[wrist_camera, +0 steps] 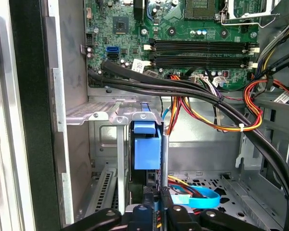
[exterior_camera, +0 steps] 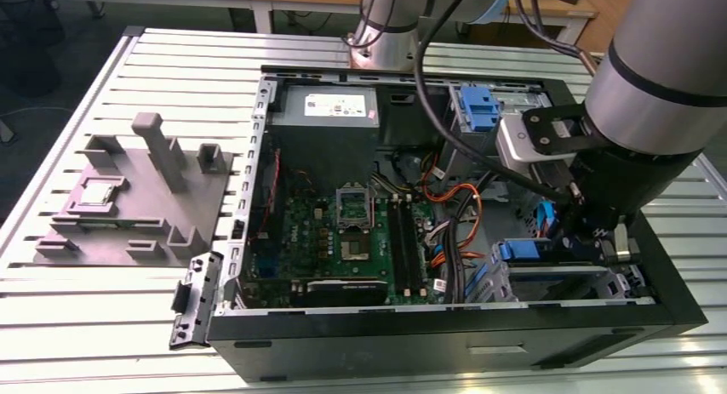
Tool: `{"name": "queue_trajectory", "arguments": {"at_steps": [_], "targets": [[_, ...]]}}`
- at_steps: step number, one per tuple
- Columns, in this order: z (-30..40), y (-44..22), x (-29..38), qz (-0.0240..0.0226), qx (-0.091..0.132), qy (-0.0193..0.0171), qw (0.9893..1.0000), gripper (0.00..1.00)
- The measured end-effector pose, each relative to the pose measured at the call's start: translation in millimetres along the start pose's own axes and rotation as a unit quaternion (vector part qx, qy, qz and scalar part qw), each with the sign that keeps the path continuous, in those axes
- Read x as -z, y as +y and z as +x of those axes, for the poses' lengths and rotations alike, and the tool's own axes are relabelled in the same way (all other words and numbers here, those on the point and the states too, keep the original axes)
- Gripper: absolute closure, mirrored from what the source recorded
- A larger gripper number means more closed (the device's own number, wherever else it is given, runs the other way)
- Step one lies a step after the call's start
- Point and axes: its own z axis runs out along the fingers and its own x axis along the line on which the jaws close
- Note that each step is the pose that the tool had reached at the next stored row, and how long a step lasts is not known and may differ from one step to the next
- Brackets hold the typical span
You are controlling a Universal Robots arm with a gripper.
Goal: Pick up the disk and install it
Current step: 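Insert the second disk wire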
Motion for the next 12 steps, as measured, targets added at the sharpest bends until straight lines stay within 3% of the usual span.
{"name": "queue_trajectory", "arguments": {"at_steps": [2,5,12], "targets": [[0.0,0.0,-0.1,0.0,0.0,0.0,1.0,0.76],[-0.1,-0.8,3.6,-0.0006,0.0,-0.0006,1.0,0.76],[-0.9,-4.5,22.3,-0.0083,-0.001,-0.0013,1.0,0.76]]}}
